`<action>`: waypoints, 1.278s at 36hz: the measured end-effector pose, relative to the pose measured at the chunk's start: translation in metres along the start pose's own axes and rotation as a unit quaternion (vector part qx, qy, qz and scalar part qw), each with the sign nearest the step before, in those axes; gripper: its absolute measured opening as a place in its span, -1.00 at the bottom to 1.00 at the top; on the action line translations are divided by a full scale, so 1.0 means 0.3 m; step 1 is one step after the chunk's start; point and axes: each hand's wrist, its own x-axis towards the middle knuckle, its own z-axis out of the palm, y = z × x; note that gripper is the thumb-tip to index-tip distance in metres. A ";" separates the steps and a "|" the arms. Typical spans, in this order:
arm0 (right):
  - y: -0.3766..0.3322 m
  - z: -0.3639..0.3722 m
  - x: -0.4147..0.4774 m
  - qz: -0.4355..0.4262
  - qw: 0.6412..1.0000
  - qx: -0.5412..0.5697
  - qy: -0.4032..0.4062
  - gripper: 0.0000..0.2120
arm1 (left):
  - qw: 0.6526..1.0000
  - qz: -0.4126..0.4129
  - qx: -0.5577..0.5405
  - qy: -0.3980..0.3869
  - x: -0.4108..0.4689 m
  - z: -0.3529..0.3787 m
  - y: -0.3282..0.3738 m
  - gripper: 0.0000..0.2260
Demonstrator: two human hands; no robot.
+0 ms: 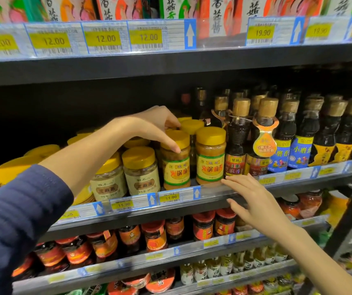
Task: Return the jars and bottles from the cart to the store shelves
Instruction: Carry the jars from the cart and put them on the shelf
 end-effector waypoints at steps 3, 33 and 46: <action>-0.006 -0.007 0.002 0.005 1.000 0.005 -0.003 -0.55 | 0.999 0.003 0.044 0.025 -0.014 0.008 0.014 -0.27; -0.582 -0.118 -0.079 -0.316 0.912 0.007 -0.262 -0.36 | 0.882 -0.452 0.123 0.059 -1.437 0.468 0.324 -0.43; -1.423 0.031 -0.249 -0.516 0.806 0.070 -0.282 -0.39 | 0.748 -0.642 0.168 -0.010 -2.193 0.546 0.478 -0.38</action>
